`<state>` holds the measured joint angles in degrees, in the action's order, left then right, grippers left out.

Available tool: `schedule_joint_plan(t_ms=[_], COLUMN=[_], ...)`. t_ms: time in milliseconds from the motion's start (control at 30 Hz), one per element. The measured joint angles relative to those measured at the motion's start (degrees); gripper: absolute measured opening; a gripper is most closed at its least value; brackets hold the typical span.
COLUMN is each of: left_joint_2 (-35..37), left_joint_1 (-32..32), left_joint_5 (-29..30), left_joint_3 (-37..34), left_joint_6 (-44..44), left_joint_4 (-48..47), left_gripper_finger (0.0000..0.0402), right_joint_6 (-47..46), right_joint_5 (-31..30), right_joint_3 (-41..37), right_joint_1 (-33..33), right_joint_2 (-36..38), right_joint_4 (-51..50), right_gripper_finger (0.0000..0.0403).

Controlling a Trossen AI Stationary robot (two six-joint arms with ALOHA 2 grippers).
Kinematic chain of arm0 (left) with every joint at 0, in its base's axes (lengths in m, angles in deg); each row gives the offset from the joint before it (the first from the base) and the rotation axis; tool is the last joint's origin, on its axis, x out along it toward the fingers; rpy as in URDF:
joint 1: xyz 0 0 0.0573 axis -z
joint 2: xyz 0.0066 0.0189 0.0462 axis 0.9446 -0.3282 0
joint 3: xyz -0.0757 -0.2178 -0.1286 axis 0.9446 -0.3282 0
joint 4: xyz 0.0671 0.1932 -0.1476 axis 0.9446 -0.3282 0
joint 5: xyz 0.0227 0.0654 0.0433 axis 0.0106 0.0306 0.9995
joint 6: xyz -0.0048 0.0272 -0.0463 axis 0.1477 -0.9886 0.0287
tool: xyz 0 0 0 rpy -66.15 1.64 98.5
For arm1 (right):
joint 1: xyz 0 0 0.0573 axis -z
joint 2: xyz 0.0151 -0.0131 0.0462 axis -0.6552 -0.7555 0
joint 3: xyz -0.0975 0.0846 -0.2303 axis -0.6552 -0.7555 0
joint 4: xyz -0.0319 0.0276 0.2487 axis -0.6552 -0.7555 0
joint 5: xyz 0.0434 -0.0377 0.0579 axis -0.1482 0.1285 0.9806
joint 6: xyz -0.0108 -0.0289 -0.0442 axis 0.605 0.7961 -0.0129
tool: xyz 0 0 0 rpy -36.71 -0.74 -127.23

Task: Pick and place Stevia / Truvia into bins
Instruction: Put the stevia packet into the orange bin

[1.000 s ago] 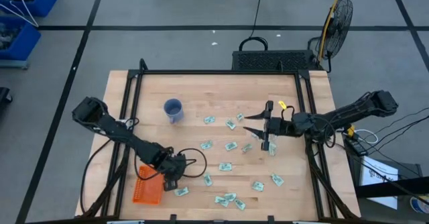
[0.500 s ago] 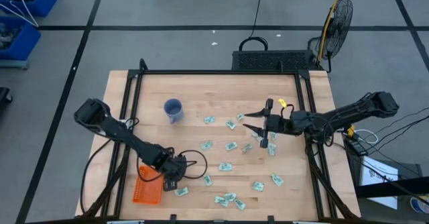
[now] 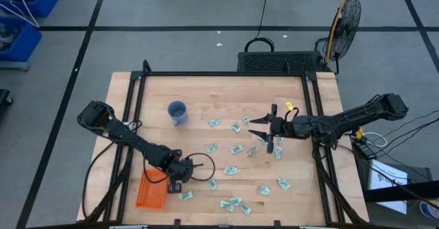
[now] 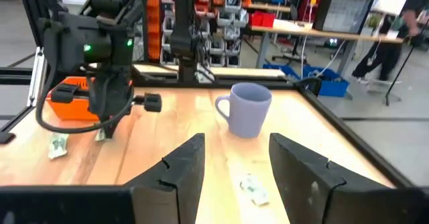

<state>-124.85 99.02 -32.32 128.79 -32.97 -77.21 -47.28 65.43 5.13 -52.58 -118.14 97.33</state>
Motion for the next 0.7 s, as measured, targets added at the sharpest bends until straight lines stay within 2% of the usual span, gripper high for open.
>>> schedule_joint_plan(t_ms=[133, 367, 567, 700], left_joint_2=[3.34, 13.34, 21.31, 22.75], left_joint_1=[-1.93, -3.95, -0.19, 5.18], left_joint_5=[2.56, 4.75, 6.34, 8.49], left_joint_3=[-0.2, -0.14, -0.04, -0.04], left_joint_6=[-1.24, 0.7, 11.24, 22.16], left_joint_4=[-0.77, -2.75, -7.55, -14.0], left_gripper_finger=[0.0004, 0.0003, 0.0002, 0.0002], right_joint_6=[-0.71, 0.09, 5.35, 9.56], right_joint_5=[0.0, -0.02, -0.03, -0.04], right_joint_3=[-0.02, -0.02, -0.02, -0.04], right_joint_1=[-0.05, -0.05, -0.05, -0.05], right_joint_2=[0.0, 0.0, 0.0, 0.0], right_joint_4=[-0.77, -0.7, 0.77, 3.61], right_gripper_finger=[0.016, 0.016, 0.016, 0.016])
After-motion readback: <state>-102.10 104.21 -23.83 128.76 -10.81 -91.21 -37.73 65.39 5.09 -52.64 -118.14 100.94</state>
